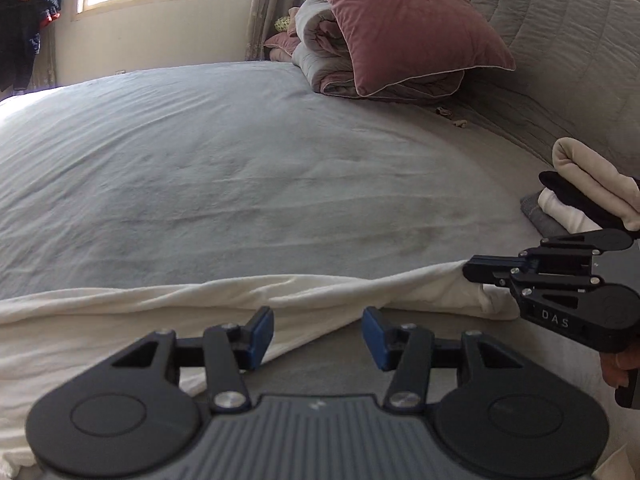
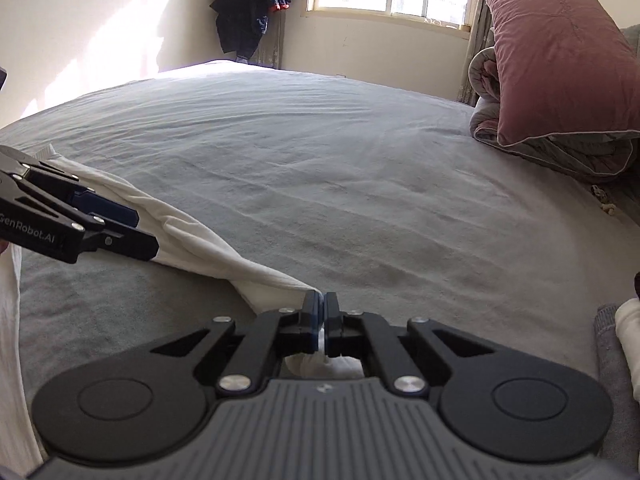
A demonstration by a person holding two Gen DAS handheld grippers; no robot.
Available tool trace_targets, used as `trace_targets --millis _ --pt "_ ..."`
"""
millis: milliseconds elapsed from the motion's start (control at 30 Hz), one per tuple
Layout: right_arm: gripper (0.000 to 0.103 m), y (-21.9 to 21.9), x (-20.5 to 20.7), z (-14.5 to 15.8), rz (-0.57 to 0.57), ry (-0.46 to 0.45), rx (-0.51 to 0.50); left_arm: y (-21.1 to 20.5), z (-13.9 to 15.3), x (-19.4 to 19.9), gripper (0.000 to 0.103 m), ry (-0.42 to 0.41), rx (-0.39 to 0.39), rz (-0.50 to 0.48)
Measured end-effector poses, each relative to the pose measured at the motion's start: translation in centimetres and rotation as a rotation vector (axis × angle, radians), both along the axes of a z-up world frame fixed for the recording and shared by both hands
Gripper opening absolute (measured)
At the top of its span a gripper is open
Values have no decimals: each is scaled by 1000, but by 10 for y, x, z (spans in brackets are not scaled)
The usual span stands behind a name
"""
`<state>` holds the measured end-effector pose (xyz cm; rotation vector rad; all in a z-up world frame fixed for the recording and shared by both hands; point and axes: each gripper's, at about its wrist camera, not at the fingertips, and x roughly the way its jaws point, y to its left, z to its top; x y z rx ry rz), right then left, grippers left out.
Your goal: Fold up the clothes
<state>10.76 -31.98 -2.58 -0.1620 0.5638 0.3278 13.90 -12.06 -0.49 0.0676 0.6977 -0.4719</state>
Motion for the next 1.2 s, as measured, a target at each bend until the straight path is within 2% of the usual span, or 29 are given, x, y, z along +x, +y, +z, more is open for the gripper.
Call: trace_targets --millis 133,233,267,300,367,500,667,700,733,767,833,900,933,1067,1200 --pt "1 -2 9 -15 -20 -35 -18 -45 -6 12 51 -90 62 -123" --pt "1 -3 17 -26 -30 -30 4 -74 -16 24 49 -101 67 -213" --pt "1 -6 19 -26 -41 -26 15 -80 -19 29 40 -101 68 -223" --pt "1 -9 20 -26 -52 -22 27 -84 -20 34 39 -99 69 -222" --pt "1 -17 23 -25 -54 -11 75 -84 -22 46 39 -65 39 -223" --pt "1 -37 22 -17 -28 5 199 -81 -23 59 44 30 -30 -299" --pt "1 -55 16 -4 38 14 334 -84 -18 54 46 50 -25 -425" --pt "1 -57 13 -1 60 10 362 -85 -17 51 38 50 -19 -436" --pt "1 -59 11 2 84 8 378 -87 -17 48 26 51 -12 -443" --pt "1 -60 9 5 108 6 394 -88 -15 44 2 47 0 -445" --pt "2 -66 4 11 180 16 419 -82 -9 31 3 10 7 -440" --pt "5 -70 -2 15 185 12 395 -74 -4 18 3 1 2 -442" --pt "13 -73 -5 17 187 10 383 -70 -3 11 3 0 1 -445" --pt "14 -81 -4 14 89 29 303 -61 -3 -13 4 33 34 -502" --pt "14 -84 0 5 39 83 242 -60 -15 -33 5 104 122 -605"
